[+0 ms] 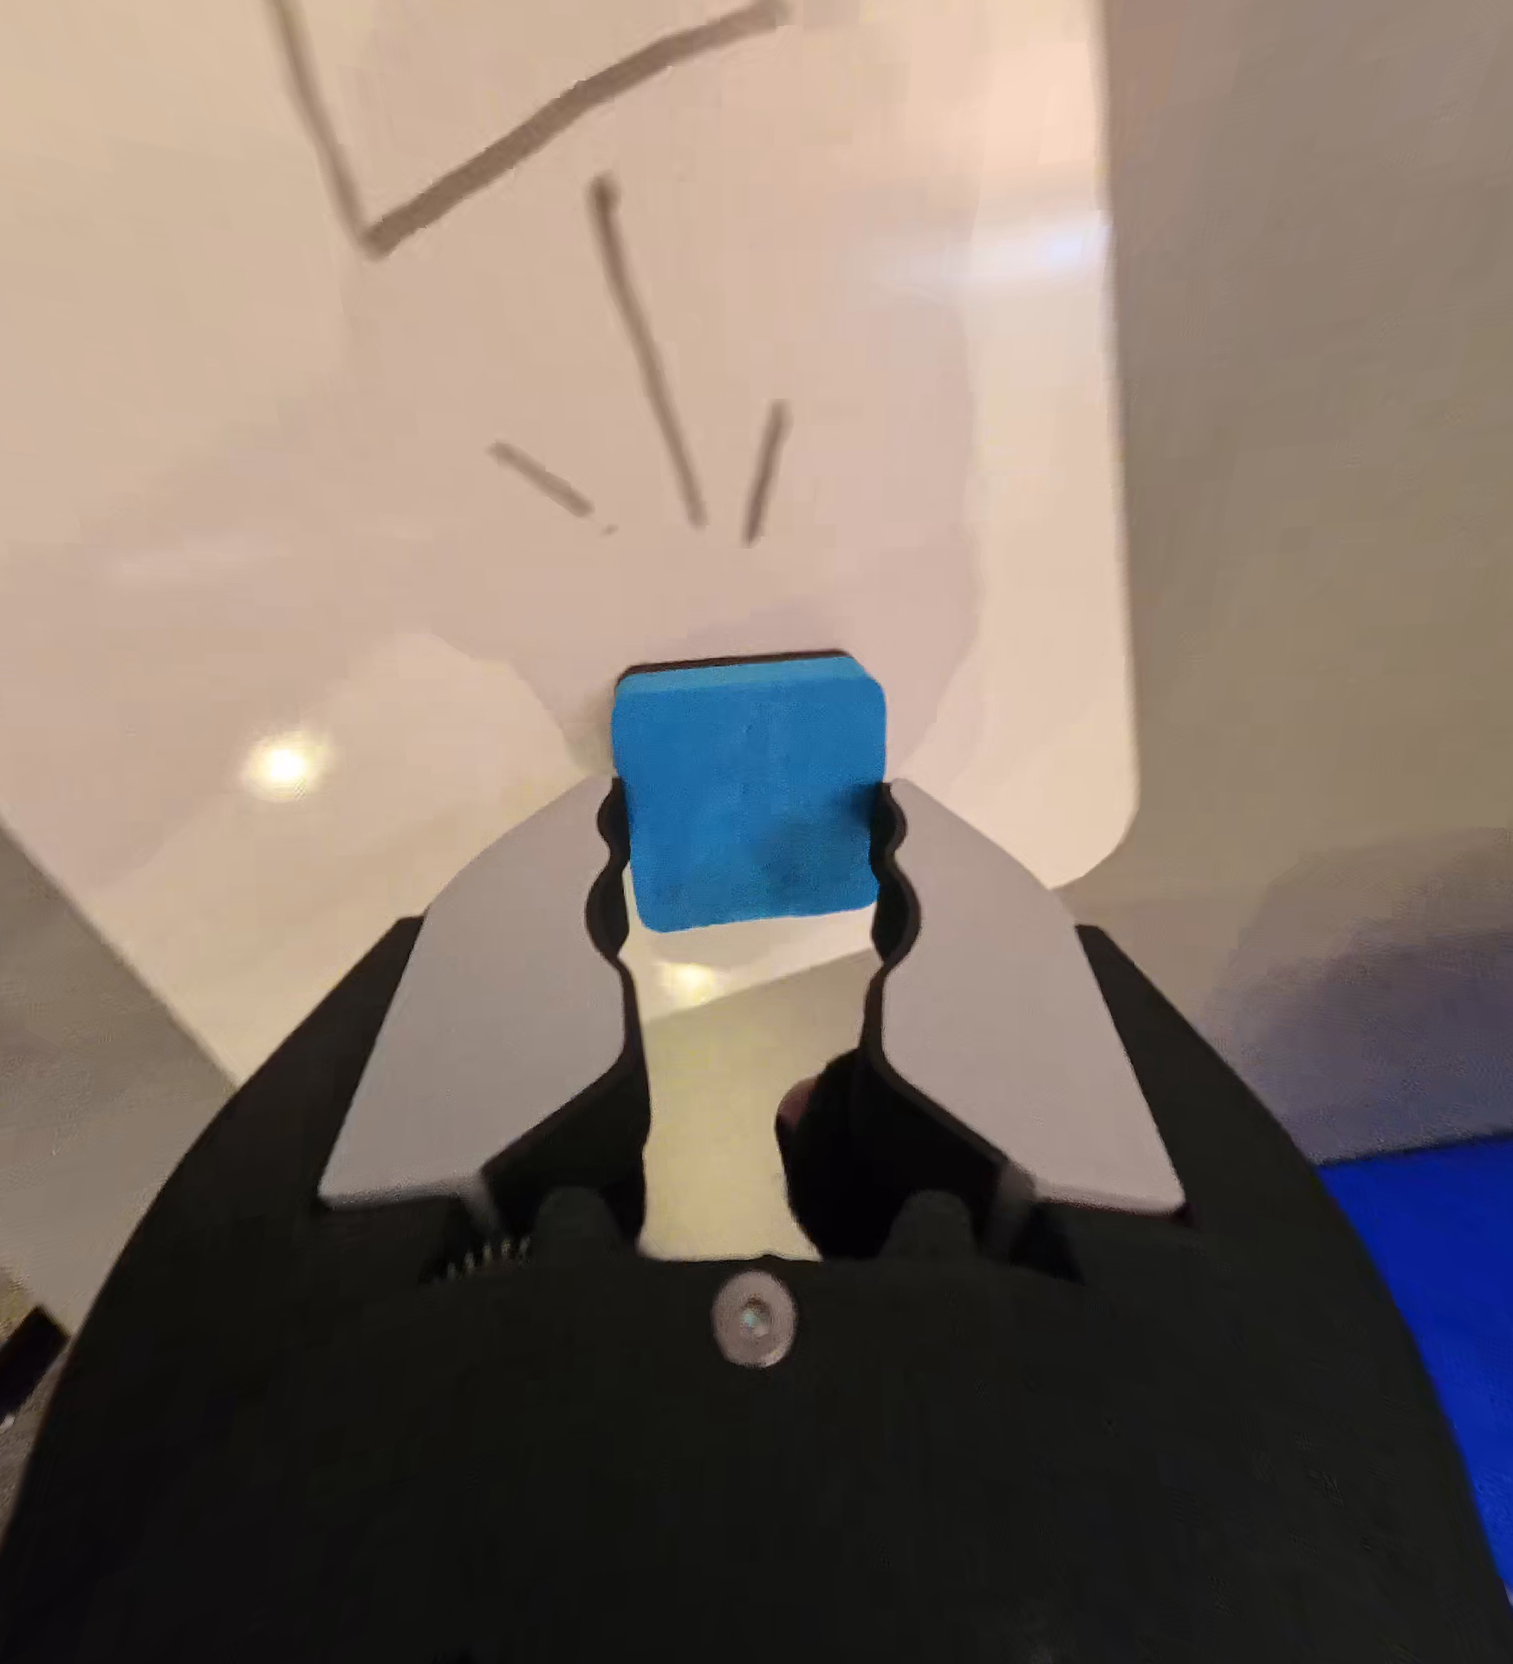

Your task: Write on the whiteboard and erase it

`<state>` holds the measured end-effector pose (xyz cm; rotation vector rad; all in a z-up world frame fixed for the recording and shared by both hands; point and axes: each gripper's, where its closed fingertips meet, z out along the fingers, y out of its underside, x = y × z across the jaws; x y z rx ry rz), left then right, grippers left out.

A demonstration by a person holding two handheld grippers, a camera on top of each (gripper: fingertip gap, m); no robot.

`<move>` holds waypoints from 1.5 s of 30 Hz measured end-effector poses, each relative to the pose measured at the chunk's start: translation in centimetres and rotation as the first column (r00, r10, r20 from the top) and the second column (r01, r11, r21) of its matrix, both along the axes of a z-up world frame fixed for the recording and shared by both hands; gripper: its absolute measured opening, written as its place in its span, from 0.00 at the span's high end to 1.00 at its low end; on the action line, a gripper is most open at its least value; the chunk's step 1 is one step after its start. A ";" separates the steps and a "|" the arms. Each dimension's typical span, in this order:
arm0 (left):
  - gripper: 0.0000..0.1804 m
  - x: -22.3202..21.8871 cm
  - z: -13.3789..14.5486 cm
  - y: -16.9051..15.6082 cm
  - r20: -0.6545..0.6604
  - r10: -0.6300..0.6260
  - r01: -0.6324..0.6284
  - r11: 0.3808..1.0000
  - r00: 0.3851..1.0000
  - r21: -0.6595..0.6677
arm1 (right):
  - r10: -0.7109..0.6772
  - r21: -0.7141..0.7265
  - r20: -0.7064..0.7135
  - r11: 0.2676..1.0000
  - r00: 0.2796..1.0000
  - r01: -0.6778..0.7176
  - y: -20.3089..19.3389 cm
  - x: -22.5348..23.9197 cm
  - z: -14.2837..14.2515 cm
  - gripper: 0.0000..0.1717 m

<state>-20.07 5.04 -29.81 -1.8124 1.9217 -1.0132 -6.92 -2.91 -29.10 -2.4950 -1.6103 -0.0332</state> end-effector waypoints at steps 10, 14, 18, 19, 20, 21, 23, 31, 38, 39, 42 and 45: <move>1.00 0.0 0.0 0.0 0.000 -0.001 0.001 1.000 1.000 -0.001 | 0.077 0.044 -0.032 0.996 0.997 -0.075 2.0 -3.9 -0.1 0.69; 1.00 0.0 0.0 0.0 0.003 0.003 -0.003 1.000 1.000 0.011 | 0.180 0.009 -0.058 0.984 0.982 -0.180 -0.7 -5.7 0.0 0.69; 1.00 0.0 0.0 0.0 0.000 0.003 -0.003 1.000 1.000 -0.002 | 0.074 0.041 -0.039 0.997 0.996 -0.073 1.4 -3.7 -0.1 0.69; 1.00 0.0 0.0 0.0 0.000 0.003 -0.003 1.000 1.000 -0.006 | 0.093 0.057 -0.045 0.994 0.995 -0.091 1.7 -4.8 -0.1 0.69; 1.00 0.0 0.0 0.0 0.000 0.003 -0.003 1.000 1.000 -0.006 | 0.127 0.063 -0.069 0.990 0.989 -0.123 1.3 -6.4 -0.1 0.69; 1.00 0.0 0.0 0.0 0.001 0.004 -0.004 1.000 1.000 -0.003 | 0.170 0.062 -0.085 0.984 0.982 -0.165 0.5 -7.3 -0.1 0.69; 1.00 0.0 0.0 0.1 0.003 0.008 -0.008 1.000 1.000 0.004 | 0.188 0.019 -0.075 0.982 0.979 -0.187 -1.1 -6.4 0.0 0.69; 1.00 0.0 0.0 0.1 0.003 0.009 -0.009 1.000 1.000 -0.002 | 0.189 0.055 -0.103 0.981 0.977 -0.184 -0.6 -8.6 -0.1 0.69; 1.00 0.0 0.0 0.1 0.000 0.015 -0.015 1.000 1.000 -0.016 | 0.193 0.070 -0.095 0.980 0.977 -0.187 0.7 -9.4 -0.1 0.69; 1.00 0.0 0.0 0.1 0.001 0.017 -0.017 1.000 1.000 -0.012 | 0.212 0.054 -0.096 0.977 0.973 -0.207 0.0 -9.5 -0.1 0.69; 1.00 0.0 0.0 0.2 0.000 0.021 -0.021 1.000 1.000 -0.014 | 0.148 0.033 -0.104 0.989 0.983 -0.146 0.2 -7.6 -0.1 0.69; 1.00 0.0 0.0 0.3 -0.003 0.032 -0.032 0.999 0.999 -0.019 | 0.120 0.076 -0.091 0.991 0.989 -0.113 2.4 -8.8 -0.1 0.69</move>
